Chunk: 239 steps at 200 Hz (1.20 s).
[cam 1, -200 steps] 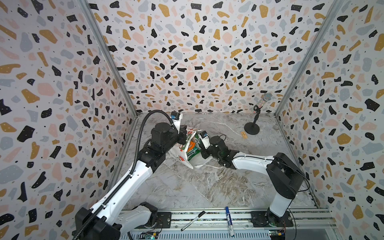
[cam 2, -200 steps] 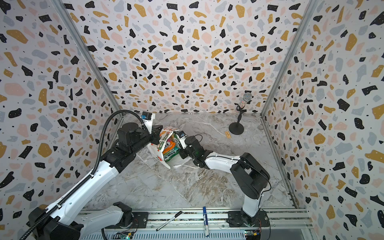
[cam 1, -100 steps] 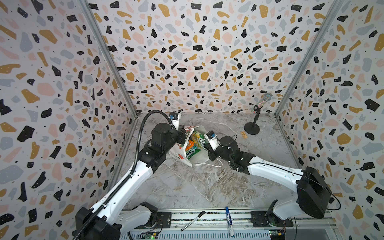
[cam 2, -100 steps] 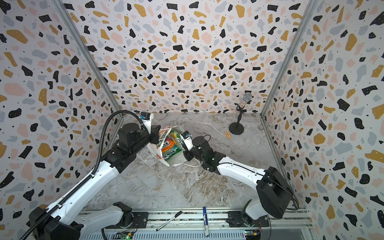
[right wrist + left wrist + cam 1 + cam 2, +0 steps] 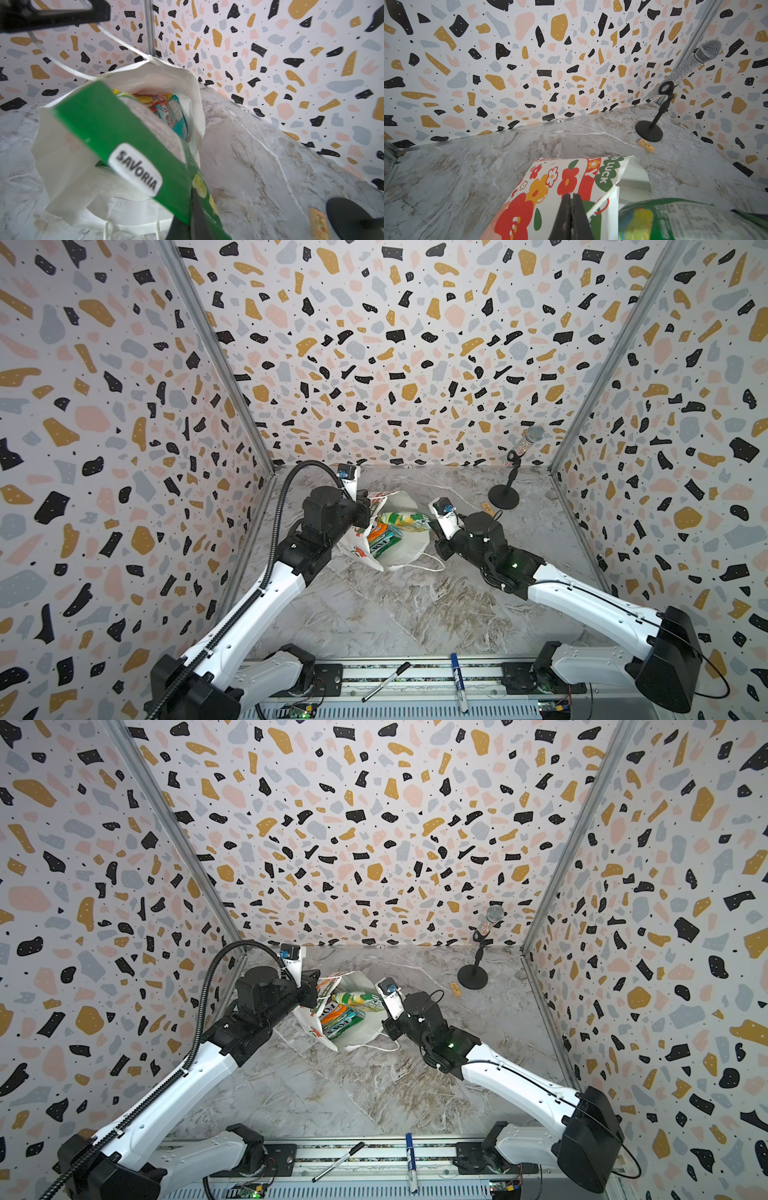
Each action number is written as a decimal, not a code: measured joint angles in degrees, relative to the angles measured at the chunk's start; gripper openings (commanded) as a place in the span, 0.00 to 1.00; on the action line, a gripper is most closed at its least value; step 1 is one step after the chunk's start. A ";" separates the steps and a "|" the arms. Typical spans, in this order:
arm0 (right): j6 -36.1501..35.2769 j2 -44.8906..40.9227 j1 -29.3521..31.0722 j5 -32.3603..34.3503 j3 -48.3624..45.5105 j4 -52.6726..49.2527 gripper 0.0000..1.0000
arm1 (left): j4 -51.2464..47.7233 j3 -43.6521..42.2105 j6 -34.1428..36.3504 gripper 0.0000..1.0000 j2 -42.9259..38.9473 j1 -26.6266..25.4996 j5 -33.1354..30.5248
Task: Take the snacks out of the paper bag
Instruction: 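Pull the green SAVORIA packet out of the bag with the right gripper, then lower the green packet onto the table beside the bag with the right gripper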
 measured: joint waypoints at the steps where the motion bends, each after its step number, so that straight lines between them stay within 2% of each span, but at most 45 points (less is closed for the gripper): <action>1: -0.02 -0.28 0.00 0.13 -0.09 0.00 0.00 | 0.00 0.00 0.00 0.00 0.00 0.00 0.00; 34: -0.13 -7.08 -1.27 2.95 -2.91 0.20 0.00 | -0.02 0.00 0.00 0.00 0.00 0.00 0.11; 54: 0.79 -10.27 -4.35 4.04 -4.59 0.39 0.00 | -0.04 0.00 0.00 0.00 0.00 0.00 0.17; 82: 4.13 -12.46 -11.98 3.02 -6.43 0.22 0.00 | -0.04 0.00 0.00 0.00 0.00 0.00 0.20; 108: 8.04 -11.52 -20.65 -2.67 -6.91 -0.61 0.00 | -0.04 0.00 0.00 0.00 0.00 0.00 0.35; 133: 11.61 -6.95 -27.63 -10.29 -6.91 -1.18 0.00 | -0.07 0.00 0.00 0.00 0.00 0.00 0.37; 152: 13.64 -1.88 -30.18 -15.41 -6.91 -1.64 0.00 | -0.09 0.00 0.02 0.00 0.00 0.00 0.39; 239: 20.68 19.06 -31.19 -30.75 -3.58 1.14 0.00 | -0.22 0.00 0.02 0.00 0.00 0.00 0.85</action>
